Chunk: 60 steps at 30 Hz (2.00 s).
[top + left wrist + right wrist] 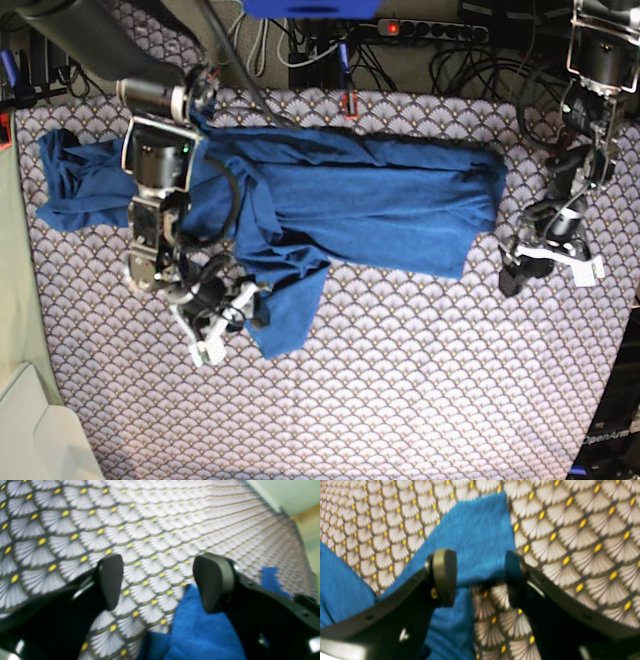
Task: Fold the T-shirt properly
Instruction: 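Release the left gripper and fold the sleeve cuff over with the right gripper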
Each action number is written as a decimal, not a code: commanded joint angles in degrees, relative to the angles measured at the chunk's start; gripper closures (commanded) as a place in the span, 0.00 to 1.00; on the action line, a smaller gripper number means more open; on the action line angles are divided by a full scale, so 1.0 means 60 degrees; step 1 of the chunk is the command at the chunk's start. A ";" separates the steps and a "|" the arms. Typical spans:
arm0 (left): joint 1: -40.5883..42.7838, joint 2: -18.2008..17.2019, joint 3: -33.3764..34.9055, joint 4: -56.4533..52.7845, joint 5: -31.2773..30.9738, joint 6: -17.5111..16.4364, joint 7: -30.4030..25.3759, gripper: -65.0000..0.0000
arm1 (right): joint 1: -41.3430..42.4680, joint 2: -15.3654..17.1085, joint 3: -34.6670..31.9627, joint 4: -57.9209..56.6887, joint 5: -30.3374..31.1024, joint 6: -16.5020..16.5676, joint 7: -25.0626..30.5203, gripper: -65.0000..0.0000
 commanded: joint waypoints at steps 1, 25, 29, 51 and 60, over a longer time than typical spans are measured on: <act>-0.0139 -0.0196 -0.0116 0.0148 -0.0074 -0.0059 -0.0240 0.29 | 0.0329 0.0098 0.0000 0.0120 0.0187 0.0068 0.0240 0.51; 0.0023 -0.0152 -0.0101 0.0324 -0.0074 -0.0059 -0.0240 0.29 | 0.0505 0.0493 -0.0059 -0.1184 0.0246 -0.0174 0.0914 0.50; 0.0111 -0.0167 -0.0130 0.0324 -0.0074 -0.0059 -0.0240 0.29 | 0.0505 0.0391 -0.0059 -0.1184 0.0246 -0.0174 0.0914 0.50; 0.0125 -0.0210 -0.0130 0.0324 -0.0088 -0.0059 -0.0240 0.29 | 0.0988 -0.0313 -0.0073 -0.2928 0.0202 -0.0130 0.1764 1.00; 0.0404 -0.0489 -0.1097 0.0382 -0.0147 -0.0059 -0.0225 0.29 | 0.0241 -0.0941 -0.0410 -0.0862 0.0217 -0.0115 0.1764 1.00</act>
